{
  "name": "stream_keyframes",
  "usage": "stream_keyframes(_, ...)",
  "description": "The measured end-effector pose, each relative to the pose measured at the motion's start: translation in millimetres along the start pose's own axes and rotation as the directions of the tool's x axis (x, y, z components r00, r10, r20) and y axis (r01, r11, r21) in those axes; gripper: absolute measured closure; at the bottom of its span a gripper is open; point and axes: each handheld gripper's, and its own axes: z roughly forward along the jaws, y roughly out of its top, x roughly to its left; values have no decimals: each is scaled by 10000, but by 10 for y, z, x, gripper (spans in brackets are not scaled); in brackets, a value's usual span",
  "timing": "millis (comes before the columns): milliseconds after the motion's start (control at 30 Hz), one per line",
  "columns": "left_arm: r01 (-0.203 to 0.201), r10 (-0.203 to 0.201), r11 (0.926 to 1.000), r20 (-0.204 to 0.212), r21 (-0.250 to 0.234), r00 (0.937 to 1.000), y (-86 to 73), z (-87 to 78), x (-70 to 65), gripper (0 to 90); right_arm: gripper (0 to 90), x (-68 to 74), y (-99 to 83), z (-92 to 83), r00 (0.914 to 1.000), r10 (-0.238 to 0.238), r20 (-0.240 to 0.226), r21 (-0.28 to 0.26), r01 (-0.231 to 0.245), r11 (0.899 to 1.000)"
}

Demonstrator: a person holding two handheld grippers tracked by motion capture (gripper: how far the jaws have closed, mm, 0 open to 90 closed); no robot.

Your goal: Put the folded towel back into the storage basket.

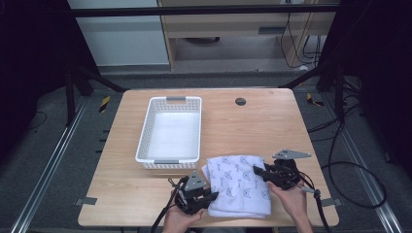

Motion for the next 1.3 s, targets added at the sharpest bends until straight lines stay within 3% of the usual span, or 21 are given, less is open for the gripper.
stream_keyframes(300,-153,157,9990,77,-421,9998,84,-164,-17,771,699,67,76,-110,9998,-183,-38,-382,181,9991)
stream_keyframes(533,-393,382,9958,-152,-830,9992,158,-323,-28,774,699,162,163,-205,9998,-168,-76,-959,160,9953)
stream_keyframes(733,-517,487,9931,-308,-1055,9983,205,-418,-22,774,699,235,223,-246,9988,-482,98,-1327,491,9899)
stream_keyframes(1300,-648,599,9887,-403,-1352,9974,296,-552,31,775,699,370,433,-251,9960,-851,287,-1807,889,9795)
